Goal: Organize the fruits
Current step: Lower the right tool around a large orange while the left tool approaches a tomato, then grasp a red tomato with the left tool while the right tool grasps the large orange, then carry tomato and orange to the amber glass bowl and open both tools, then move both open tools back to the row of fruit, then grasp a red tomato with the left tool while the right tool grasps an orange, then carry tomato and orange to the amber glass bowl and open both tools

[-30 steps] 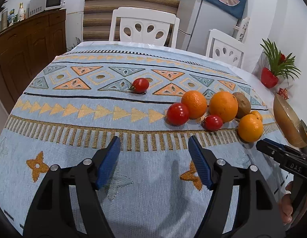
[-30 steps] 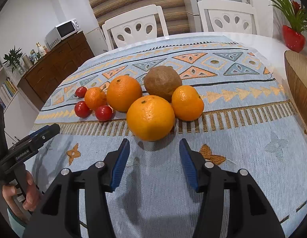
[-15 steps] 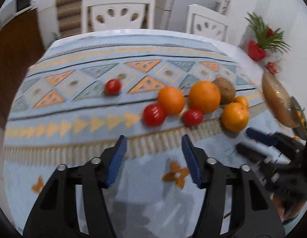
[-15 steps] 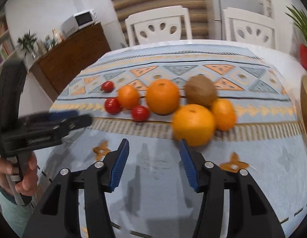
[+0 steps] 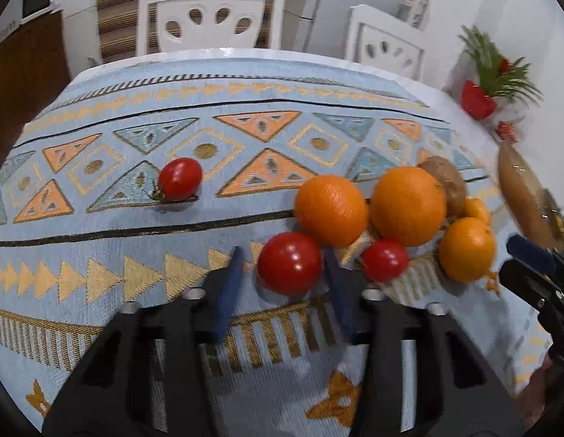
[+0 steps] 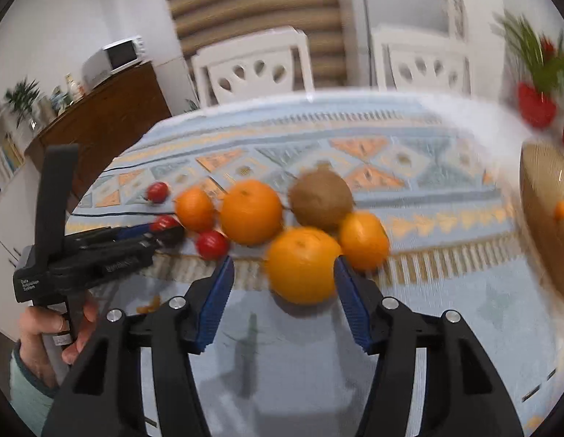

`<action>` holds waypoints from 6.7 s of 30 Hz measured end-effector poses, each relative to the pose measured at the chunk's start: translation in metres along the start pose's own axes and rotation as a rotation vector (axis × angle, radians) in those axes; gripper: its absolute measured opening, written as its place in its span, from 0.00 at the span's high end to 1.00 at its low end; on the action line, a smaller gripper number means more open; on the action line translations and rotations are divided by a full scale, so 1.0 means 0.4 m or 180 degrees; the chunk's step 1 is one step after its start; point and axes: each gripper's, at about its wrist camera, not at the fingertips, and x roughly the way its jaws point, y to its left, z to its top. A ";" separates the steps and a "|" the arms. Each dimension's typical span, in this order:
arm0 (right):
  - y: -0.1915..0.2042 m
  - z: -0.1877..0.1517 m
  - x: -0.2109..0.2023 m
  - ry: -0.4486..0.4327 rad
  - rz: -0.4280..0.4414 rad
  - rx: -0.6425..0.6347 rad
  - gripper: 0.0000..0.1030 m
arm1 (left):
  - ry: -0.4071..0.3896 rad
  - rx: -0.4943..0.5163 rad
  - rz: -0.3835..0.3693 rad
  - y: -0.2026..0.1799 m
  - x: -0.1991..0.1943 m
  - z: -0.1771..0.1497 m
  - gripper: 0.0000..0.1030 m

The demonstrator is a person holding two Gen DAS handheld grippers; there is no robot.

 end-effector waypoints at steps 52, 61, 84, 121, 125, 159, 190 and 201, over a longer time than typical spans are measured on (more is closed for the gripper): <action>-0.562 -0.013 -0.427 -0.0664 -0.0528 0.1365 0.46 | -0.0456 0.1068 -0.1272 -0.828 -0.124 0.041 0.69; -0.711 -0.058 -0.414 -0.0527 -0.0810 0.1694 0.46 | -0.0218 0.1205 -0.1343 -0.957 -0.032 0.054 0.69; -0.658 -0.064 -0.449 -0.0659 -0.0755 0.1691 0.39 | -0.0286 0.0950 -0.1376 -0.855 -0.065 0.044 0.49; -0.112 0.029 -0.025 0.0186 -0.0164 0.0289 0.39 | -0.0416 -0.0885 -0.0075 0.175 -0.180 0.029 0.45; -0.092 0.035 0.029 0.0179 -0.0264 0.0149 0.40 | -0.0246 -0.0893 -0.0027 0.180 -0.090 0.060 0.46; -0.124 0.032 0.093 0.0029 -0.0278 0.0230 0.63 | -0.0520 -0.0200 0.0474 0.084 0.000 0.066 0.73; -0.483 0.043 -0.389 -0.0976 -0.0522 0.0822 0.63 | -0.0896 0.1017 -0.0686 -0.646 -0.156 0.111 0.73; -0.706 0.033 -0.444 -0.0997 -0.0776 0.1309 0.63 | -0.0800 0.1302 -0.1062 -0.898 -0.099 0.111 0.73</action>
